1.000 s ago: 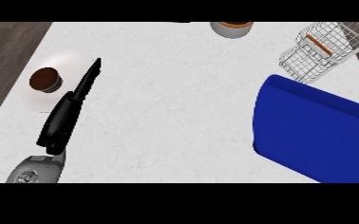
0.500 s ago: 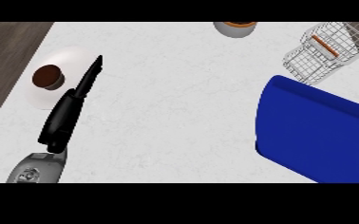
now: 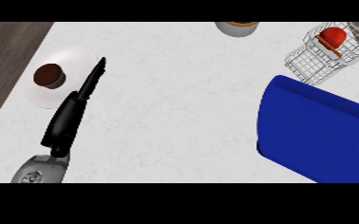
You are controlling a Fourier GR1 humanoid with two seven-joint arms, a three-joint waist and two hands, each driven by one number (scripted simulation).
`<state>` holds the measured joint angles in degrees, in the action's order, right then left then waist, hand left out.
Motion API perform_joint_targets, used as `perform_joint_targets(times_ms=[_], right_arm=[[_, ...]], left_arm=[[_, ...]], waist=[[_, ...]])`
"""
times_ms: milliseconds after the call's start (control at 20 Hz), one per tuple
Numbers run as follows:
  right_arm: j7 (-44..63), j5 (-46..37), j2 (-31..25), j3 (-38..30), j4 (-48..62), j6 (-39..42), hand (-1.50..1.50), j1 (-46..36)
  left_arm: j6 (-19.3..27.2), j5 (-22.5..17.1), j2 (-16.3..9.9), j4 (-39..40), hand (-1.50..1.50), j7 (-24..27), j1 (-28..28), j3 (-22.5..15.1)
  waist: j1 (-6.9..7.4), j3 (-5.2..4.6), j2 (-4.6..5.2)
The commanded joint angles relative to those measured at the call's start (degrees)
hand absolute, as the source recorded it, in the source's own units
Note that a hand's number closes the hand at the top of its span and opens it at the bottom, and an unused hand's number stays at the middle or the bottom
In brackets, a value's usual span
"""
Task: Pick the tomato from the tray and place it in the tiered basket
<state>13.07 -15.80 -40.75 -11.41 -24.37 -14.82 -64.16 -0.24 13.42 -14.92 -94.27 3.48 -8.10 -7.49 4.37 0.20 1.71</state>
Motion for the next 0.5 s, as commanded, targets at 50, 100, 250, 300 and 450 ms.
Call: perform_joint_targets(times_ms=[50,100,250,300,450], right_arm=[[-9.1,2.5,1.1,-4.8,2.3,-7.4,-1.50,-1.9],[-10.4,3.2,0.4,-6.5,2.6,-10.6,-1.50,-1.3],[-9.7,2.0,-3.2,-8.0,3.0,-19.2,-1.50,-2.1],[-9.5,2.3,-4.4,-8.7,3.6,-19.5,-1.50,-1.5],[-8.7,3.4,-9.9,-11.2,5.3,-19.9,-1.50,0.1]], left_arm=[[-1.2,-1.1,-0.6,-1.1,0.00,-1.7,-1.3,1.0],[-0.7,-0.5,-0.7,0.2,0.00,0.5,-0.3,1.1],[-0.8,-0.5,0.0,0.5,0.00,0.4,0.9,0.5],[-0.5,-1.1,-0.6,1.3,0.00,0.1,-0.1,2.3],[1.1,0.3,1.7,0.1,0.00,-1.1,0.9,0.4]], waist=[[-0.03,0.02,-0.08],[0.11,0.03,0.20],[-0.35,-0.03,0.01],[-1.32,-0.07,-0.31],[-2.55,-0.06,-0.78]])
